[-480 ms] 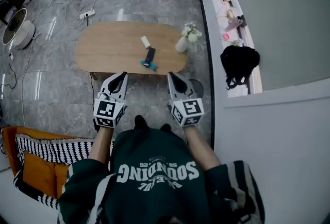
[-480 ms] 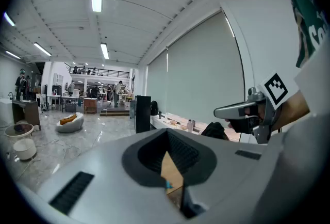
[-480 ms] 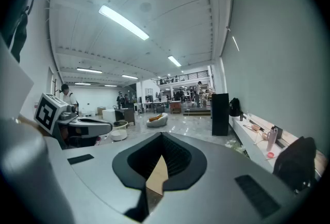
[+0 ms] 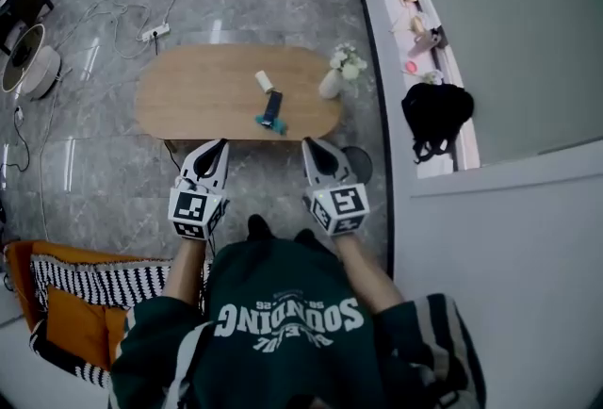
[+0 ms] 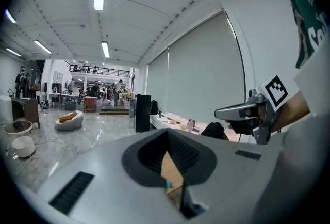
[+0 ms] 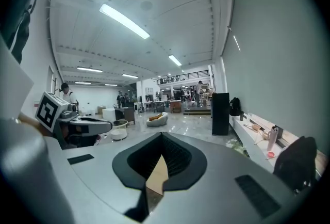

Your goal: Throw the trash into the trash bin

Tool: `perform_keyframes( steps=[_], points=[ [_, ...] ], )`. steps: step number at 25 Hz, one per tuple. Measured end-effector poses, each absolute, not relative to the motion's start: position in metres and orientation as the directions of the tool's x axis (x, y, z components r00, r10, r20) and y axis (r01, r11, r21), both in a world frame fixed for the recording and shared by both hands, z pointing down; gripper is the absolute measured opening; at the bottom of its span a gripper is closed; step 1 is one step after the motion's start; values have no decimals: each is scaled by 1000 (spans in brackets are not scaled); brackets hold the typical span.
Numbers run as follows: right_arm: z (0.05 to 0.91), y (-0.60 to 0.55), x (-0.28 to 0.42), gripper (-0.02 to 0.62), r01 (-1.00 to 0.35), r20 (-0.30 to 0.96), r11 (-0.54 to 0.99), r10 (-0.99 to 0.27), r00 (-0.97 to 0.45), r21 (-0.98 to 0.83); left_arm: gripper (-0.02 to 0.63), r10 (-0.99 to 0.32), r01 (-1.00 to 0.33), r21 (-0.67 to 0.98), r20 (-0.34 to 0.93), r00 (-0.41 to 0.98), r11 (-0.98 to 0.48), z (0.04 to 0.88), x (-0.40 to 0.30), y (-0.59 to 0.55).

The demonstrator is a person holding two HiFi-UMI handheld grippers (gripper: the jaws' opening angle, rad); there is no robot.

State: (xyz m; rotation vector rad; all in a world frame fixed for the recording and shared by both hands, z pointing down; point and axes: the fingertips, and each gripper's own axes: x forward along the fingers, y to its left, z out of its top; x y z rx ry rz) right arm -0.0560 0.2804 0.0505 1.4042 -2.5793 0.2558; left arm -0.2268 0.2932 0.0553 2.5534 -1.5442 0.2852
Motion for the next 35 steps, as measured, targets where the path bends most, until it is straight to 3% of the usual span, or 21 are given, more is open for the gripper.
perform_keyframes(
  steps=[15,35],
  points=[
    [75,244,-38,2,-856,308,511,-804,-508,-77,0,-811,-850,59,271,518,-523,74,-197,247],
    [131,122,-47,2,-783,411,614,-691,-594,-100,0,-793,-862,111,348,500,-495,121,-171,118]
  ],
)
